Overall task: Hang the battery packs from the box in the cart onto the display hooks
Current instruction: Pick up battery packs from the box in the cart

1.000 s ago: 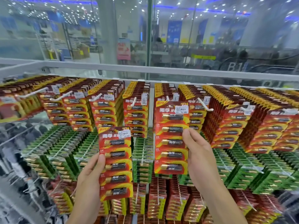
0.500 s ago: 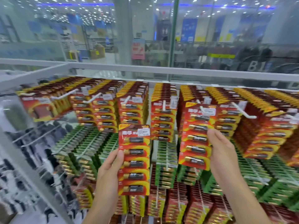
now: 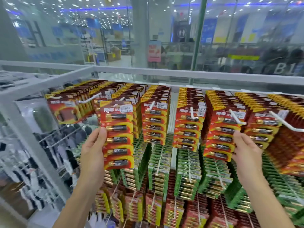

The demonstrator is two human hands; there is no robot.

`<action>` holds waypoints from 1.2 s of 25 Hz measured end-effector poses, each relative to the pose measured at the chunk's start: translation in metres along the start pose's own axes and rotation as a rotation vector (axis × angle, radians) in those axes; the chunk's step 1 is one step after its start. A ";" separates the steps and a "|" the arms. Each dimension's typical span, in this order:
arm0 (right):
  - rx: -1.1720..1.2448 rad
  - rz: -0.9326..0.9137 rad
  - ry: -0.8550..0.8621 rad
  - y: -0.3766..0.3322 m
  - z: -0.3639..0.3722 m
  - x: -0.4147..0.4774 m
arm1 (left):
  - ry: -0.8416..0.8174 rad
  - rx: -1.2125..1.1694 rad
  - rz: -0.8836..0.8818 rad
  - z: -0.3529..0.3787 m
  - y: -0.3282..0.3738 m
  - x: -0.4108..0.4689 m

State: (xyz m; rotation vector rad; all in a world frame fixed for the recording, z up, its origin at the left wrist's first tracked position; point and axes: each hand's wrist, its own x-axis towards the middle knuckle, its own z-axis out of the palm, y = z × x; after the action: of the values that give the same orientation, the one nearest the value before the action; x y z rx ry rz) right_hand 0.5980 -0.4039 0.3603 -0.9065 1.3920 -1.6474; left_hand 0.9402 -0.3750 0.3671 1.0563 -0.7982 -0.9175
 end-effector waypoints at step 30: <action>-0.218 -0.132 0.168 0.021 -0.007 -0.015 | 0.084 0.315 0.198 -0.005 -0.052 0.077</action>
State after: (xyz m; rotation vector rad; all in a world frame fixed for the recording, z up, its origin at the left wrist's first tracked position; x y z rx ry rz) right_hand 0.6009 -0.3897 0.3385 -1.0209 1.6831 -1.7258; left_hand 0.9644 -0.4542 0.3247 1.2544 -0.9785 -0.5860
